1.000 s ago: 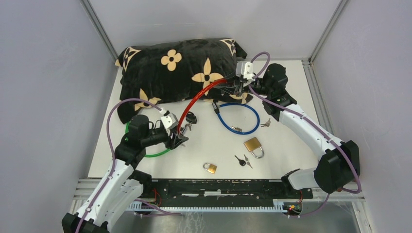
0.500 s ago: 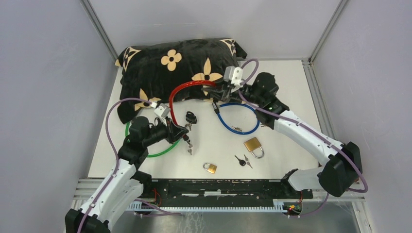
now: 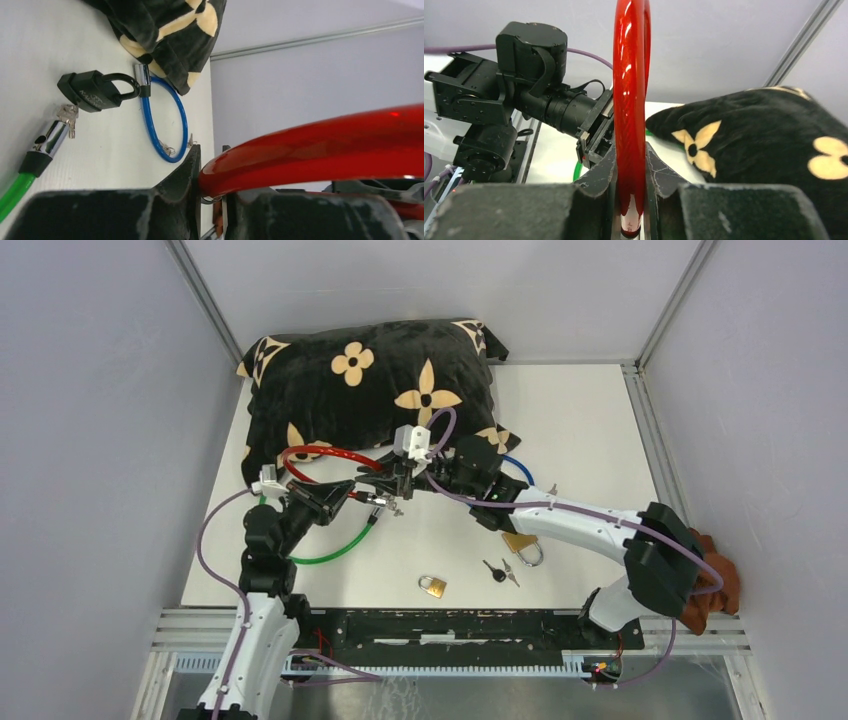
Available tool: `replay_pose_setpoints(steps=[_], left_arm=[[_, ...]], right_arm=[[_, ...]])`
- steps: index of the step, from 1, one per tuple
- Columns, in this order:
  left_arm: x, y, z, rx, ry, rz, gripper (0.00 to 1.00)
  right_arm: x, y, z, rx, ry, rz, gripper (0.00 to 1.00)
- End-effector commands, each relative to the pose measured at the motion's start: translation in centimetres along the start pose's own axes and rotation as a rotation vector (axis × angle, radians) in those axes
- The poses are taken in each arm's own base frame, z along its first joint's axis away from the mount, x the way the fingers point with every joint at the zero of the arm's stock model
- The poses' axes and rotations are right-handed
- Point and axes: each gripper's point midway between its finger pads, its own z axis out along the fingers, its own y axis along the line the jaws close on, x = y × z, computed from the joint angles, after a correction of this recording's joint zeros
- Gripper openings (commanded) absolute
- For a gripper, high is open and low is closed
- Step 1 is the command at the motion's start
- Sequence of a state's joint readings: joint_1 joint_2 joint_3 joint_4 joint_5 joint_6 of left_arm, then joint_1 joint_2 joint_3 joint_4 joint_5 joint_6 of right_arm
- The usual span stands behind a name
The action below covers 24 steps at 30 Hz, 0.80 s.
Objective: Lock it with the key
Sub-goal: Lock the lock.
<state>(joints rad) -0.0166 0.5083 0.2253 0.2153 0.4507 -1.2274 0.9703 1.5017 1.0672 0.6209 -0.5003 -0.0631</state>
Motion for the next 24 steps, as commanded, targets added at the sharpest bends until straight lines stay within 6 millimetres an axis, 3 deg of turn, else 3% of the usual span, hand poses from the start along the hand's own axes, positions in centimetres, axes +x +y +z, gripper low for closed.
replay_pose_setpoints(steps=[1, 15, 24], left_arm=[[-0.9, -0.9, 0.0, 0.016, -0.041, -0.254, 0.02], [-0.6, -1.0, -0.5, 0.033, -0.044, -0.325, 0.02], [-1.6, -1.4, -0.6, 0.055, -0.08, -0.304, 0.02]], right_arm=[[-6.0, 0.7, 1.9, -0.058, -0.2, -0.045, 0.0], [-4.1, 0.2, 2.6, -0.037, -0.155, -0.064, 0.0], [-2.8, 0.3, 2.2, -0.03, -0.113, -0.068, 0.0]])
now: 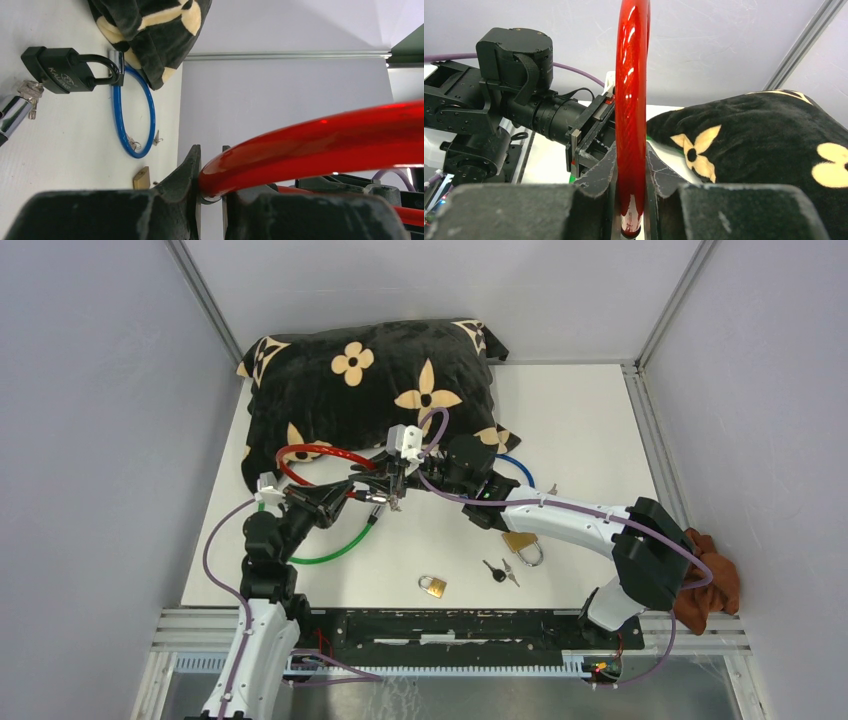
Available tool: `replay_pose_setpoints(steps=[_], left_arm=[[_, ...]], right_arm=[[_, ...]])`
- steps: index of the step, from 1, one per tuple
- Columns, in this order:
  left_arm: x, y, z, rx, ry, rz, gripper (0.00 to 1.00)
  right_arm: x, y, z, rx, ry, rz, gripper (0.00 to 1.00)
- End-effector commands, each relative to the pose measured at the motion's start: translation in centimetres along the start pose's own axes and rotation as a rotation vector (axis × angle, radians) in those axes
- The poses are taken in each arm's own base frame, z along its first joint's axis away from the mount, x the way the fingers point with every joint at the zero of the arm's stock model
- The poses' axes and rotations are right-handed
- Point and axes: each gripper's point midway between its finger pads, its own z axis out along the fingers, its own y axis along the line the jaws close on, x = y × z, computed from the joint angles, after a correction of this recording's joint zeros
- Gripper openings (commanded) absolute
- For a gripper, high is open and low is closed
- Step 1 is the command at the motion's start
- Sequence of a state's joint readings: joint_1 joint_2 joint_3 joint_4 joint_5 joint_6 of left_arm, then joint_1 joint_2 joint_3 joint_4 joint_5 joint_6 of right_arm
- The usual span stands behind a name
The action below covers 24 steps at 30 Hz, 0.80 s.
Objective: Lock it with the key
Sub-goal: Lock the lock.
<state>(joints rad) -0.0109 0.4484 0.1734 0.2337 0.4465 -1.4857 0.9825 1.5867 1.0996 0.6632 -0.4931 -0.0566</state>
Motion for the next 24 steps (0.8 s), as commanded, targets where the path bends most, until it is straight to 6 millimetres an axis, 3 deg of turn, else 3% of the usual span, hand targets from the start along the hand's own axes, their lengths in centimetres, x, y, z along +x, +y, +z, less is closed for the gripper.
replay_pose_setpoints(steps=[1, 12, 19, 24], left_arm=[[-1.4, -1.7, -0.1, 0.054, -0.059, -0.049, 0.02], [-1.3, -4.3, -0.1, 0.14, -0.033, -0.058, 0.02], [-1.5, -4.0, 0.3, 0.105, -0.03, -0.126, 0.02], [-1.4, -6.7, 0.2, 0.171, -0.01, -0.135, 0.02]], right_arm=[[-4.5, 0.5, 0.5, -0.025, -0.117, -0.084, 0.0], [-4.3, 0.7, 0.7, -0.036, -0.147, -0.057, 0.0], [-5.6, 0.4, 1.1, -0.029, -0.199, -0.071, 0.0], [-5.6, -0.1, 0.8, -0.001, -0.181, -0.114, 0.0]])
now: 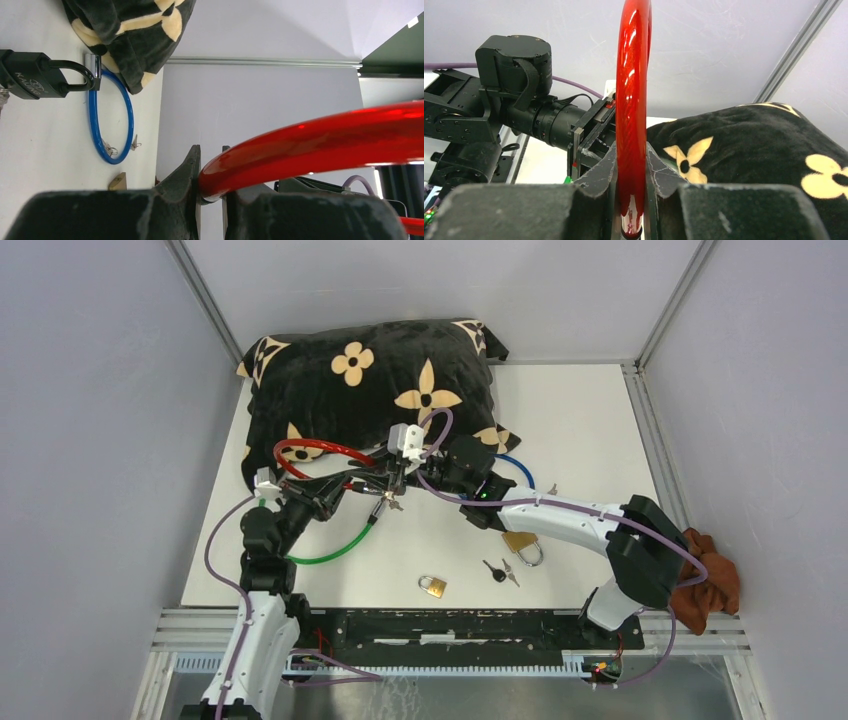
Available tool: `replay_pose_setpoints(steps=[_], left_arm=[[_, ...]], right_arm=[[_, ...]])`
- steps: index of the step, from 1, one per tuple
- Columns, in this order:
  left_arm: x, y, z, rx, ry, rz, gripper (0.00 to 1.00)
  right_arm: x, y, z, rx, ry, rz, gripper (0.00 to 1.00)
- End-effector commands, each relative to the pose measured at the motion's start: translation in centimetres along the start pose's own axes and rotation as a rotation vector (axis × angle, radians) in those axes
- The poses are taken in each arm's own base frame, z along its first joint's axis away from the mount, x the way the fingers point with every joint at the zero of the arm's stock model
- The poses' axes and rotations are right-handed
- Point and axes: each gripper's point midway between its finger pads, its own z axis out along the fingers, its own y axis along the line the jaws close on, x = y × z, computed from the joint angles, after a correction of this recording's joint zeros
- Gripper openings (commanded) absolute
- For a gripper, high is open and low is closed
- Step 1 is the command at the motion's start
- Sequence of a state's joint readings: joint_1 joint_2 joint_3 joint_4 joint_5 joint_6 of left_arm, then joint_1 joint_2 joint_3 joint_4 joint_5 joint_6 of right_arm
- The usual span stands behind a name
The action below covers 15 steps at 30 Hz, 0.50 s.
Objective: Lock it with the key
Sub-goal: Lock the lock.
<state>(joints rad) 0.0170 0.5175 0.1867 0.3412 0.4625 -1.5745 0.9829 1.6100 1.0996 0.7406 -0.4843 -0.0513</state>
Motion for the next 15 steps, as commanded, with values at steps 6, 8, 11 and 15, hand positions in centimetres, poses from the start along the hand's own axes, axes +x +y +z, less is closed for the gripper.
replay_pose_setpoints(steps=[6, 8, 11, 15], left_arm=[[-0.2, -5.3, 0.0, 0.117, 0.006, -0.091, 0.02], [-0.5, -5.4, 0.2, 0.106, -0.005, -0.116, 0.02], [-0.8, -6.2, 0.5, 0.089, -0.009, -0.178, 0.02], [-0.9, -7.8, 0.7, 0.081, -0.004, -0.226, 0.02]], right_arm=[[-4.4, -0.4, -0.2, 0.017, -0.082, -0.15, 0.0], [-4.0, -0.1, -0.3, 0.007, -0.076, -0.151, 0.0], [-2.9, 0.6, -0.2, -0.026, -0.085, -0.135, 0.0], [-2.3, 1.6, 0.5, -0.099, -0.086, -0.129, 0.0]])
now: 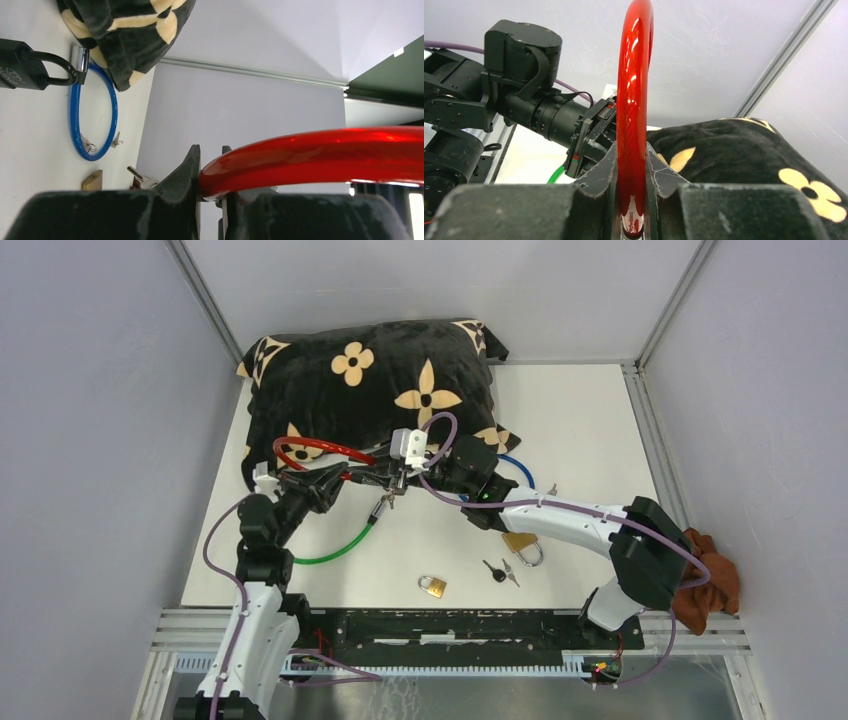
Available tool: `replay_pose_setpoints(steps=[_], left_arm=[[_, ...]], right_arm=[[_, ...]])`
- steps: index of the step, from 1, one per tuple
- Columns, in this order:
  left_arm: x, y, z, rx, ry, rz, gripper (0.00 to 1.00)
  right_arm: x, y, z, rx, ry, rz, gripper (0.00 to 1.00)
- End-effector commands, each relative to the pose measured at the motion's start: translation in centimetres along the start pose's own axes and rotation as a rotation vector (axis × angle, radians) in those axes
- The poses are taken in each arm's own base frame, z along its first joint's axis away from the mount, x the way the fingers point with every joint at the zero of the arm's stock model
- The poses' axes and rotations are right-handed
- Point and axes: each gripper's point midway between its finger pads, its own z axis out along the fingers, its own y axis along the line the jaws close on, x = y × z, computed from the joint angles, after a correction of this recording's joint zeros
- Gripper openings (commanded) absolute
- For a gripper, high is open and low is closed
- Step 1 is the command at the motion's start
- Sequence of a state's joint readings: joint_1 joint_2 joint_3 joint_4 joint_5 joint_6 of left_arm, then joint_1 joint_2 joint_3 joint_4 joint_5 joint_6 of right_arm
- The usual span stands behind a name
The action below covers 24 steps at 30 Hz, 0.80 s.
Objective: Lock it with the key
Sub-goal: Lock the lock.
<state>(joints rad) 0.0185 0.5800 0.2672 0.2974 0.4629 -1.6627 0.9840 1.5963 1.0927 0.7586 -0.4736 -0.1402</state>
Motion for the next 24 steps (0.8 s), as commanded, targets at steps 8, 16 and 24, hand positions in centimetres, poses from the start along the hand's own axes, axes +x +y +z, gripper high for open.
replay_pose_setpoints(steps=[8, 16, 24], left_arm=[[1.0, -8.4, -0.8, 0.171, 0.037, -0.091, 0.02], [1.0, -7.9, -0.7, 0.16, 0.028, -0.059, 0.02], [0.5, -7.4, -0.6, 0.163, 0.0, -0.018, 0.02]], right_arm=[[0.0, -0.4, 0.0, -0.072, -0.031, 0.102, 0.08], [-0.2, -1.7, 1.3, -0.064, -0.049, 0.138, 0.22], [-0.4, -0.3, 0.2, -0.123, -0.01, 0.087, 0.44]])
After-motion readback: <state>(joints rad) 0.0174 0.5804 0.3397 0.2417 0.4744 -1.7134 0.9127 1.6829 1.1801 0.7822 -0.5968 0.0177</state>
